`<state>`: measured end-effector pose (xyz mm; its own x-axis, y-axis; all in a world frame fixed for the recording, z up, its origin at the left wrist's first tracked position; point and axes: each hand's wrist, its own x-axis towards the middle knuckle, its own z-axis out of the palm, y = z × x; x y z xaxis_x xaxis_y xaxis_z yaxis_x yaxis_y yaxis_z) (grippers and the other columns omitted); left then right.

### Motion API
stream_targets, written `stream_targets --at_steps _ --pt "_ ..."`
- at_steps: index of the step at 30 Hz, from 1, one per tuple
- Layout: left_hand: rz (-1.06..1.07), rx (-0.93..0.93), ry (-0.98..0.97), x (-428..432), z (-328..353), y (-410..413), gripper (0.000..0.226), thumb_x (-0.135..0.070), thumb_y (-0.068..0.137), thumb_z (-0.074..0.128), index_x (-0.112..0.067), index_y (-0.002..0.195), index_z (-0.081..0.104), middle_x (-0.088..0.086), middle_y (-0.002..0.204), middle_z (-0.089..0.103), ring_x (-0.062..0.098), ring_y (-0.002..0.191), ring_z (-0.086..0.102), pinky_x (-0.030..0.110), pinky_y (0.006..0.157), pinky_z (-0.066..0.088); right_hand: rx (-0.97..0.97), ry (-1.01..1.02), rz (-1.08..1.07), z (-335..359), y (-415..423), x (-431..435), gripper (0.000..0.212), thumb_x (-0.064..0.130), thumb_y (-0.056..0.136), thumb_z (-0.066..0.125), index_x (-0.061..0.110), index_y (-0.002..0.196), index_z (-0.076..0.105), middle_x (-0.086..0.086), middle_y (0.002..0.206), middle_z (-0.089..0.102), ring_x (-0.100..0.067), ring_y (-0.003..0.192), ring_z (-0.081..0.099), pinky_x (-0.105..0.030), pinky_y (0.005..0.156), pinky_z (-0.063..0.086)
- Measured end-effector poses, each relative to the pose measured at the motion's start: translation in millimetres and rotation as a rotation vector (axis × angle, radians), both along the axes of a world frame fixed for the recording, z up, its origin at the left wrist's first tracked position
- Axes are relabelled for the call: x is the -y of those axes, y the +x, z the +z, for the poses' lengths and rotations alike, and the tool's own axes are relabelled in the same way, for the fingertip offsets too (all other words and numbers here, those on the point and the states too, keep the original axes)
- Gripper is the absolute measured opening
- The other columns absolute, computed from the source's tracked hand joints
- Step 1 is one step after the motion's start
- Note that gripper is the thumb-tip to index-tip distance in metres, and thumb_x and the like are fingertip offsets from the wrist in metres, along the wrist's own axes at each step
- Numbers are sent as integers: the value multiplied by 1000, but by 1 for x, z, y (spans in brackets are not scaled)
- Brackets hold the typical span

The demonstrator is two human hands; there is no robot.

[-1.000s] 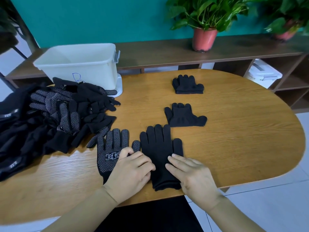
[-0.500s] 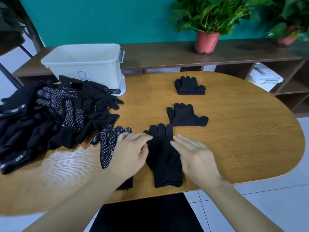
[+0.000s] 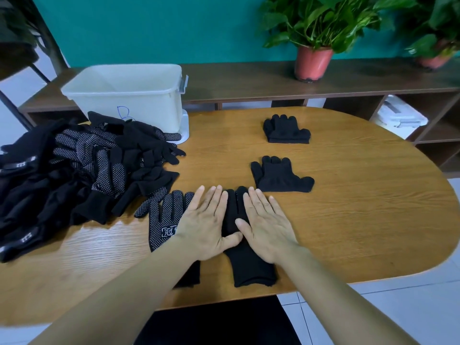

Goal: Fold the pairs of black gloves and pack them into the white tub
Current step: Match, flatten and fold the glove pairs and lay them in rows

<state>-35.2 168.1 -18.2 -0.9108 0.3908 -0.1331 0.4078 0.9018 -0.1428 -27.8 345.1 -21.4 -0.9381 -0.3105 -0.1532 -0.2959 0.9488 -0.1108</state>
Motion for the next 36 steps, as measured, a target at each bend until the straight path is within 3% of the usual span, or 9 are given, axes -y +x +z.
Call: stream_targets --at_steps 4,10,14,17,20,23,26,31,36 --pt "-65 25 131 1 10 25 103 -75 78 -25 -7 154 -14 10 163 -17 21 150 -22 47 118 -21 -43 -131 62 11 19 -14 72 56 94 -7 18 154 -12 6 159 -22 -4 145 -26 -30 119 -16" --pt "-202 38 131 -5 -11 56 99 -77 95 11 3 150 34 18 157 33 28 148 26 50 118 10 -5 -68 215 -1 46 -24 77 62 92 -8 17 154 -13 4 161 -22 -5 144 -28 -31 118 -15" --pt "-251 -8 -19 3 2 46 120 -87 69 -22 -1 153 -9 16 161 -12 27 151 -13 49 117 -19 -20 66 170 2 36 -43 81 64 84 -20 19 152 -22 6 158 -30 -6 142 -33 -35 118 -16" --pt "-316 -20 208 16 5 39 114 -90 79 4 -10 158 17 10 165 8 22 154 0 45 119 -14 -57 21 124 7 36 -54 82 62 83 -20 20 153 -14 7 160 -22 -5 144 -28 -32 117 -18" --pt "-322 -82 602 17 10 43 59 -73 88 45 -29 120 66 -11 130 61 7 126 48 37 115 11 -246 -147 151 10 42 -57 72 56 100 3 13 153 27 -1 161 22 -11 150 10 -33 121 6" --pt "-252 45 699 4 12 48 43 -72 73 59 -36 94 70 -22 100 60 -4 104 46 32 108 11 -422 -278 232 6 48 -54 51 42 103 34 10 131 62 -4 136 60 -19 134 48 -37 109 37" --pt "-234 133 622 -5 13 50 55 -77 60 60 -35 94 70 -22 100 57 -4 101 42 28 103 10 -479 -323 266 3 53 -49 44 39 97 44 13 124 67 -1 128 66 -18 125 50 -30 102 36" --pt "-289 -11 516 -13 12 50 35 -60 67 58 -31 84 70 -16 88 60 4 88 51 30 96 17 -418 -335 284 -5 58 -49 42 41 98 45 16 121 70 2 124 67 -18 122 51 -38 95 46" --pt "-225 -39 651 -16 6 54 22 -49 69 54 -30 73 65 -17 78 61 3 75 53 34 98 28 -194 -444 188 -6 66 -54 66 62 85 49 23 138 56 13 141 52 -6 133 38 -25 108 27"
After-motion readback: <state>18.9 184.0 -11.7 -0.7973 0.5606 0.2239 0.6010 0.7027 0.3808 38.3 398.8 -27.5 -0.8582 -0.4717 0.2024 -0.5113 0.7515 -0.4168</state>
